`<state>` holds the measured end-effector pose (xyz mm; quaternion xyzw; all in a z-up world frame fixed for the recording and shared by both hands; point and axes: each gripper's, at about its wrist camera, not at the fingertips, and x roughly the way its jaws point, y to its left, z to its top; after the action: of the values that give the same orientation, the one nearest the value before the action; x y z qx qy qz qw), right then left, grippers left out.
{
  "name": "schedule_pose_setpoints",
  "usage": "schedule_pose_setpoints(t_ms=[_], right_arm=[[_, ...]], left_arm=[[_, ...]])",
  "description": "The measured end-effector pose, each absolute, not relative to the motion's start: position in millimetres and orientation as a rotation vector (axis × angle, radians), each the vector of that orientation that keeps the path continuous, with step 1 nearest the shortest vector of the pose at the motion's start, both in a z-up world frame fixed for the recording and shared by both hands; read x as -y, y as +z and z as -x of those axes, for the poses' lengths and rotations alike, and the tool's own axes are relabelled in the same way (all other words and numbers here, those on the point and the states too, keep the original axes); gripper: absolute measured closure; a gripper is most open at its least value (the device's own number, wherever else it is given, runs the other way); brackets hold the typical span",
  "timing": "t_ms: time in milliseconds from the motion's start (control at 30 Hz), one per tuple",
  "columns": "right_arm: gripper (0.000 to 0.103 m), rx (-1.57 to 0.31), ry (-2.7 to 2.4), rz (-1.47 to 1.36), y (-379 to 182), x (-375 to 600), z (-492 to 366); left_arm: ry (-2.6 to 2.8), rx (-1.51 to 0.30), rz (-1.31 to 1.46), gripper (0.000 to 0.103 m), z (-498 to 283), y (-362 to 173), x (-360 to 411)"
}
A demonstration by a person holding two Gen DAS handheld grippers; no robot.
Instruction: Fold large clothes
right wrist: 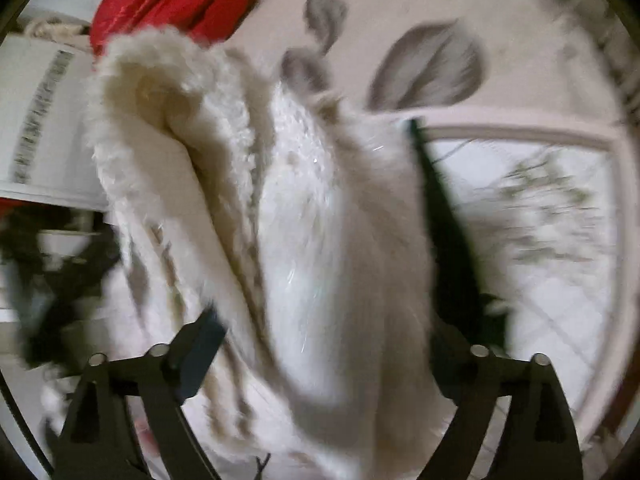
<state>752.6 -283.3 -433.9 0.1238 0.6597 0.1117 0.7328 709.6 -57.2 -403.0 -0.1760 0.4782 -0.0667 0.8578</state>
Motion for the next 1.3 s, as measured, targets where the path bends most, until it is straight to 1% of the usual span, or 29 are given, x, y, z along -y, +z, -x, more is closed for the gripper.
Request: schedule_pose_setpoints(t_ms=[100,133,167,200,233,300,433,533,733,933,1133,1300], right_arm=[[0.0,-1.344,0.103,-0.166,-397,291,-720],[0.0,-1.298,0.044,-0.118,-382,290,-706],[0.0,-1.269,0.011,-0.085,-368,329,-701],[0.0,-1.206,-0.049,-0.024,-350,324,-682],[0.0,-1.177,-0.073,0.004,-334,339,-671],[0.0,-1.114,-0.136,0.064,-312,332,-640],[0.0,-1.05,-0.186,0.1,-261,316,-578],[0.0,-1.006,-0.208,0.103,-221,306,-533],[0.0,-0.933,-0.212,0.091,-118,289,-430],[0.0,-0.871,-0.207,0.088,-34,277,-352],[0.0,-0.795,-0.205,0.096,42,267,-286],[0.0,-0.753,-0.191,0.108,80,257,-246]], left_arm=[[-0.078,-0.962,0.262,0.0,-689,-381,67],[-0.063,-0.969,0.238,0.0,-686,-380,68],[-0.044,-0.981,0.202,0.0,-676,-374,73],[-0.038,-0.983,0.176,0.0,-666,-370,76],[-0.034,-0.978,0.153,0.0,-655,-366,78],[-0.027,-0.972,0.124,0.0,-628,-352,82],[-0.039,-0.957,0.105,0.0,-577,-314,86],[-0.051,-0.929,0.111,0.0,-535,-275,83],[-0.075,-0.826,0.062,0.0,-445,-179,81],[-0.098,-0.78,0.096,0.0,-374,-107,75],[-0.1,-0.755,0.086,0.0,-325,-70,71],[-0.078,-0.727,0.085,0.0,-301,-51,63]])
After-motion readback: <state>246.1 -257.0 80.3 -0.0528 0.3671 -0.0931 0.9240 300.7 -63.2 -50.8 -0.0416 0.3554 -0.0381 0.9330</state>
